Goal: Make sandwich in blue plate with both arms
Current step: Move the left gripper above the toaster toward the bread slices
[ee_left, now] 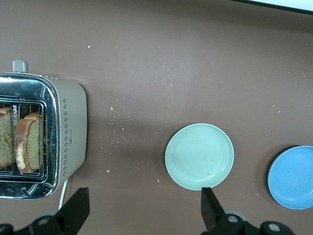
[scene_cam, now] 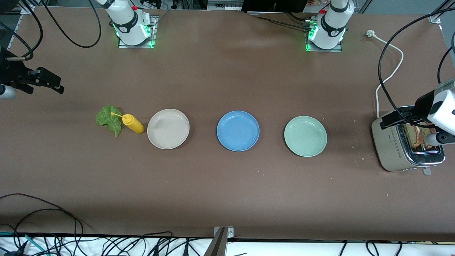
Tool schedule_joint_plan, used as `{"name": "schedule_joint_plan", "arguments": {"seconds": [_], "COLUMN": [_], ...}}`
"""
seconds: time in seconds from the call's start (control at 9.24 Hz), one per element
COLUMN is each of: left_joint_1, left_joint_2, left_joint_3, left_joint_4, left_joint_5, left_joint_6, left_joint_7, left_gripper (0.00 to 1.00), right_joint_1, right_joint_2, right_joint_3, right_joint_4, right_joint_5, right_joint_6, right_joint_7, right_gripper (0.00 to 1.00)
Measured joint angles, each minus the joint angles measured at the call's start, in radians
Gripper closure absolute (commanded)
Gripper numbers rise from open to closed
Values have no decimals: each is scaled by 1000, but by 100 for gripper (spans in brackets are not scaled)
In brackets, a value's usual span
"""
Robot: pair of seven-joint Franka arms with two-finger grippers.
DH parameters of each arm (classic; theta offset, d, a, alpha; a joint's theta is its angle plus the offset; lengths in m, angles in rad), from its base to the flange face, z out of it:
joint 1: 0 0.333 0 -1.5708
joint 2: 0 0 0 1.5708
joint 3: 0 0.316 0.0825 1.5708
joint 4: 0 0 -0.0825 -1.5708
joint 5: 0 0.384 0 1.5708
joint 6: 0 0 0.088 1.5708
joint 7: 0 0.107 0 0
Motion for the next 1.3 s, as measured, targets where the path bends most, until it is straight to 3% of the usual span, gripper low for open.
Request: {"name": "schedule_joint_plan", "arguments": {"seconds": [0.76, 0.97, 1.3], "left_joint_1": [29, 36, 101], "left_joint_2": [0, 0, 3], "left_joint_3": [12, 12, 18], "left_joint_4": [-13, -13, -18], "left_joint_5": [1, 72, 84], "left_joint_6": [0, 0, 0], "left_joint_7": [3, 21, 116], "left_gripper": [0, 0, 0], "right_joint_1": [0, 0, 0], "right_joint_2": [0, 0, 0], "right_joint_3": [-1, -1, -1], "right_joint_4": [0, 0, 0], "right_joint_5": [-3, -3, -4], "right_joint_6": [-4, -4, -4], "right_joint_7": [0, 0, 0], "right_gripper": [0, 0, 0]}}
